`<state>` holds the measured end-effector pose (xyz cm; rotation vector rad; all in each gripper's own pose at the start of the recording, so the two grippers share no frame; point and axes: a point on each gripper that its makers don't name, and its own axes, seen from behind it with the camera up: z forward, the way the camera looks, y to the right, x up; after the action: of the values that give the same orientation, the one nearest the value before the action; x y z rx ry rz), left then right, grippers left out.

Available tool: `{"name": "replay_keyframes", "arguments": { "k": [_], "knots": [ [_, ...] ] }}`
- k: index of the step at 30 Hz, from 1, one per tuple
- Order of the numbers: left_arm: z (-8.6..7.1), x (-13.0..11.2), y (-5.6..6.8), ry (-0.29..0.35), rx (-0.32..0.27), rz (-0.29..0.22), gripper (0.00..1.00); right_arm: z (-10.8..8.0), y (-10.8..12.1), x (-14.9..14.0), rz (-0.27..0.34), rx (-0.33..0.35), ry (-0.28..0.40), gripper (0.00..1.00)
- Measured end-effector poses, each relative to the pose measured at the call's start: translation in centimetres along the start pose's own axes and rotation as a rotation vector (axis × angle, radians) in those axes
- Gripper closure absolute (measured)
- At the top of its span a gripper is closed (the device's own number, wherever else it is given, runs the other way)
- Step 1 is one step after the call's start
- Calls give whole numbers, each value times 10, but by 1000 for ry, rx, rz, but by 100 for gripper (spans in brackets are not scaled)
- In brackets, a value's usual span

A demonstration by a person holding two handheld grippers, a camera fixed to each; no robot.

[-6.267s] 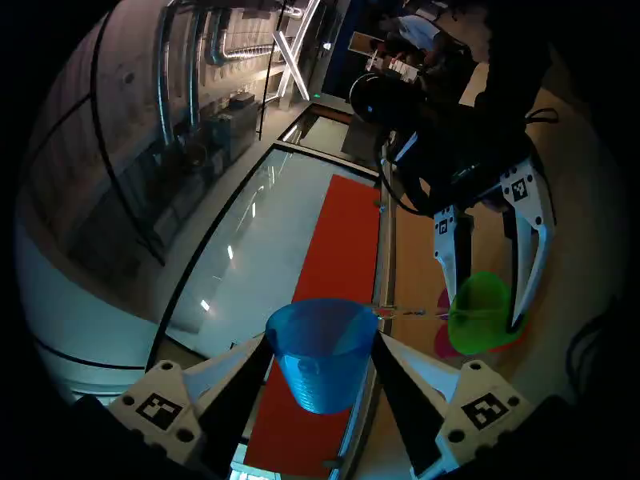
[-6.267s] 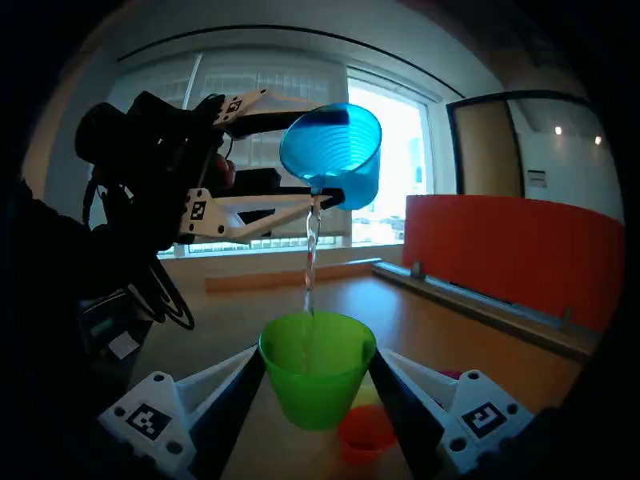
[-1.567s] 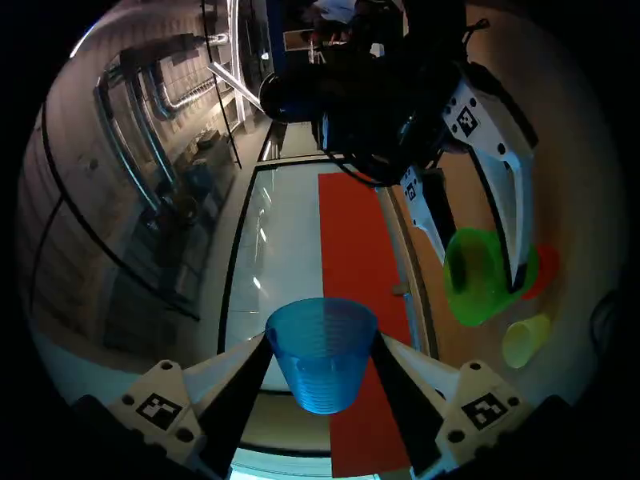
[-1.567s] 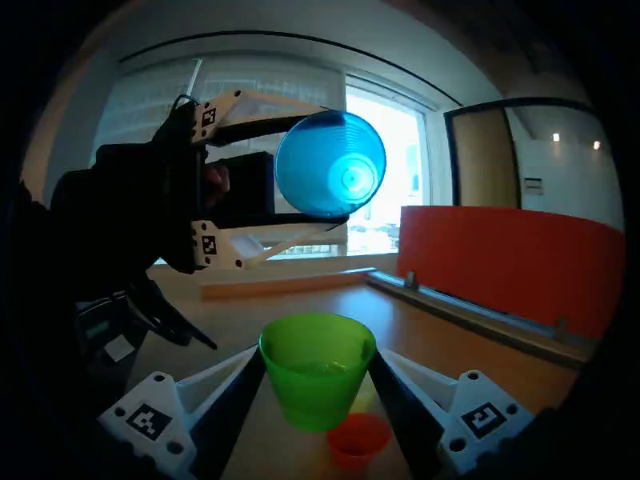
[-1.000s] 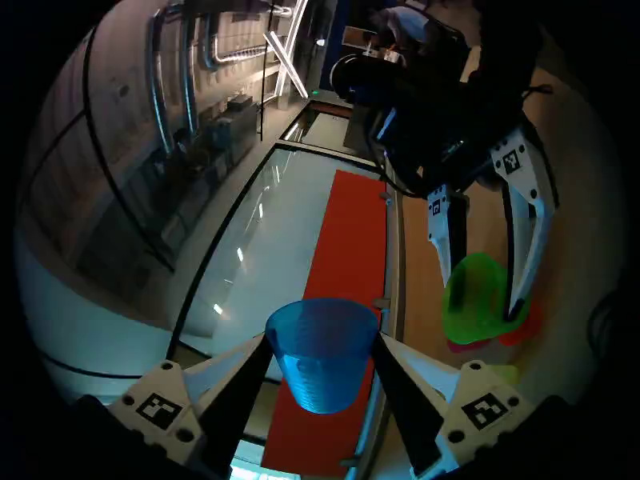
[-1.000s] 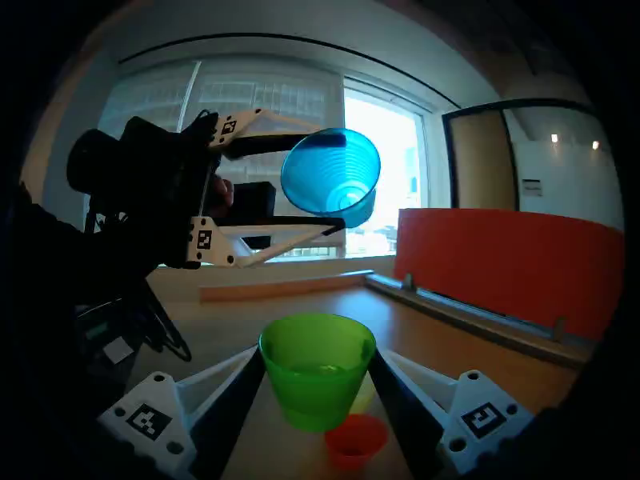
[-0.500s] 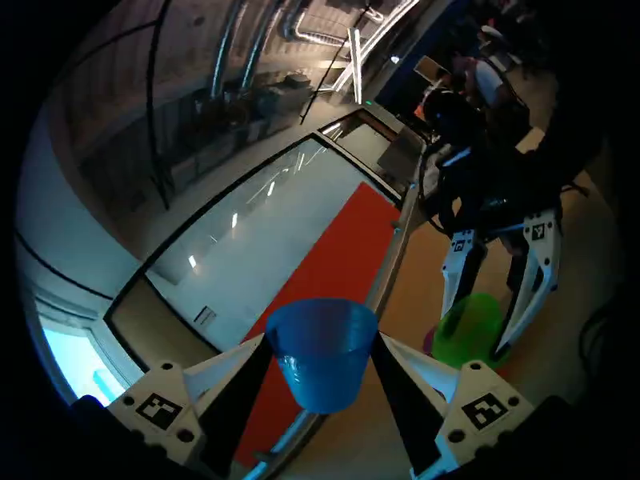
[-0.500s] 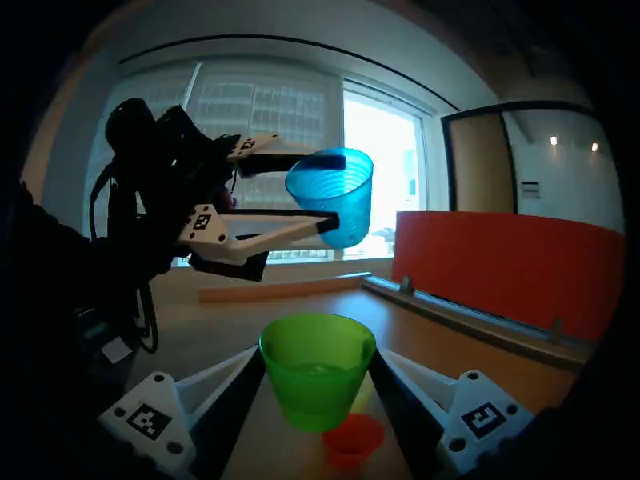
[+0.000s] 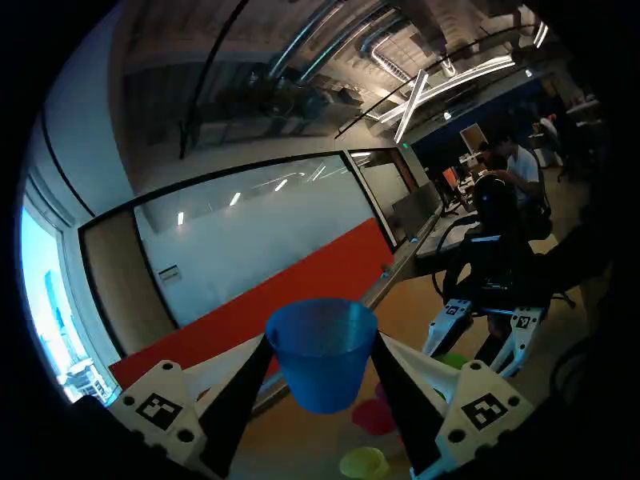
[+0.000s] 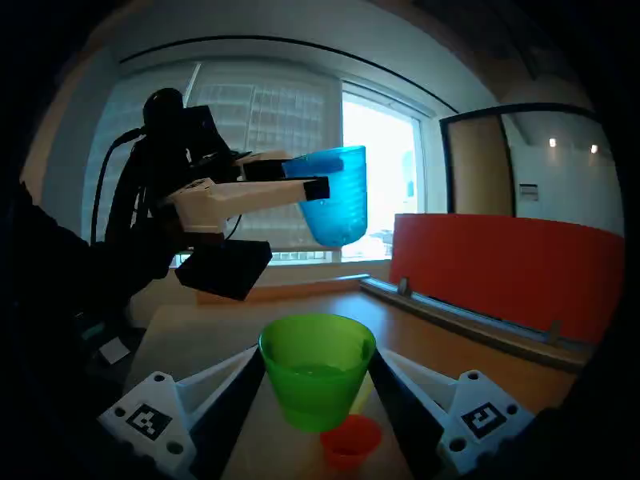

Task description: Pour water

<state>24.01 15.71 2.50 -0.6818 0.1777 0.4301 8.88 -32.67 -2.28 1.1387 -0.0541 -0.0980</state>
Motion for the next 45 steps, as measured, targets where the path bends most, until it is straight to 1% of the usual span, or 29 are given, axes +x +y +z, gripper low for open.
{"name": "replay_keyframes", "arguments": {
  "k": [6, 12, 15, 18, 21, 27, 30, 35, 42, 45],
  "knots": [
    [1, -11, -3, -22, -9, -118, 16, -2, -1, 4, -3, -2, 8, 10],
    [0, -12, -9, -18, -9, -247, 15, -3, 1, 7, -5, -10, 11, 10],
    [1, -15, -10, -24, -12, -302, 15, -4, 1, 8, -7, -12, 13, 10],
    [1, -18, -12, -27, -9, -337, 15, -5, 1, 9, -6, -12, 15, 10],
    [-1, -20, -13, -31, -8, -347, 15, -5, 1, 9, -5, -14, 15, 10],
    [-2, -26, -13, -50, -7, -330, 15, -6, 3, 10, -6, -18, 12, 10],
    [-4, -30, -11, -60, -13, -332, 15, -8, 4, 11, -6, -20, 9, 10],
    [-6, -42, -9, -94, -22, -338, 15, -11, 8, 9, 0, -24, -9, 10],
    [-9, -63, -6, -155, -30, -321, 15, -18, 17, 4, -1, -40, -50, 10],
    [-9, -74, -3, -186, -39, -320, 15, -23, 22, 3, 4, -47, -66, 10]
  ]
}}
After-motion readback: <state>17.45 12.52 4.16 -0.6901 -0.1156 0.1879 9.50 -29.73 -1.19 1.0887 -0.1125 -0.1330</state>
